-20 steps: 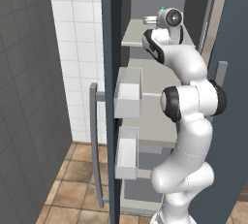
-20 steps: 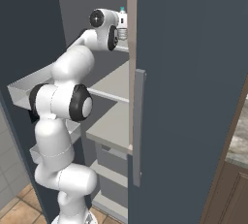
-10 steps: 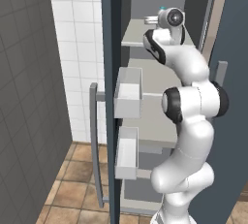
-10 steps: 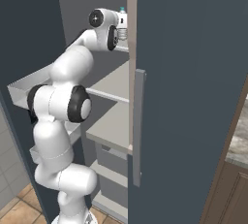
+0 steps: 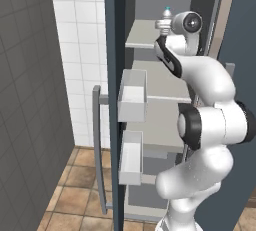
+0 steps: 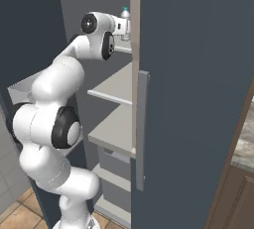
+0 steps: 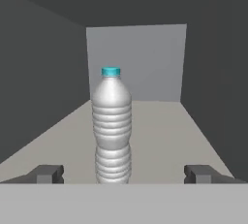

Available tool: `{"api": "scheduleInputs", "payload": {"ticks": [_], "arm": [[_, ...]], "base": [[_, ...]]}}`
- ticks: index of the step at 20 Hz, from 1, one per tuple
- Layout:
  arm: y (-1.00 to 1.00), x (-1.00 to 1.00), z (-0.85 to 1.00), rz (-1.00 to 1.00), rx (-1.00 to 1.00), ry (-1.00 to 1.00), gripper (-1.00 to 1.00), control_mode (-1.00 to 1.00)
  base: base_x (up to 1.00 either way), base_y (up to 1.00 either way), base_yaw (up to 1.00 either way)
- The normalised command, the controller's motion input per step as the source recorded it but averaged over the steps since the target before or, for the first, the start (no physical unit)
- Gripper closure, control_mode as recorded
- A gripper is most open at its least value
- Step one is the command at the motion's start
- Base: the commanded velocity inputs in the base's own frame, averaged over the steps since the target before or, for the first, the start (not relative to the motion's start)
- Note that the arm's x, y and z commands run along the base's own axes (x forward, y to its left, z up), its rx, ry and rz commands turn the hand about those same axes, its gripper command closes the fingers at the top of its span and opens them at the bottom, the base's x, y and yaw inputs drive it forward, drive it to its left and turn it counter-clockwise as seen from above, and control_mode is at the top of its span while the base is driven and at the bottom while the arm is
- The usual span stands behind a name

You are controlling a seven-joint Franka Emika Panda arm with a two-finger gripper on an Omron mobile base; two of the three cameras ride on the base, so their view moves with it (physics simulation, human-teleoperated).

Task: Take the bottled waters from the counter and place them in the freezer to freeze. Close the freezer door after placing the bottles.

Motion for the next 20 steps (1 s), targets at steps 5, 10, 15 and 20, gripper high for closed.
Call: {"api": "scheduleInputs", "payload": {"ticks": [5,10,15,20], "arm": [[0.02,-1.0,0.08,0.0,0.07,-0.08,-1.0,-1.0],[0.31,-1.0,0.31,0.0,0.07,-0.03,-1.0,-1.0],[0.17,-1.0,0.28,0.0,0.03,0.0,-1.0,-1.0],[0.02,-1.0,0.06,0.0,0.0,0.06,-1.0,-1.0]], "base": [[0.0,0.0,0.0],[0.0,0.0,0.0],[0.0,0.0,0.0],[0.0,0.0,0.0]]}}
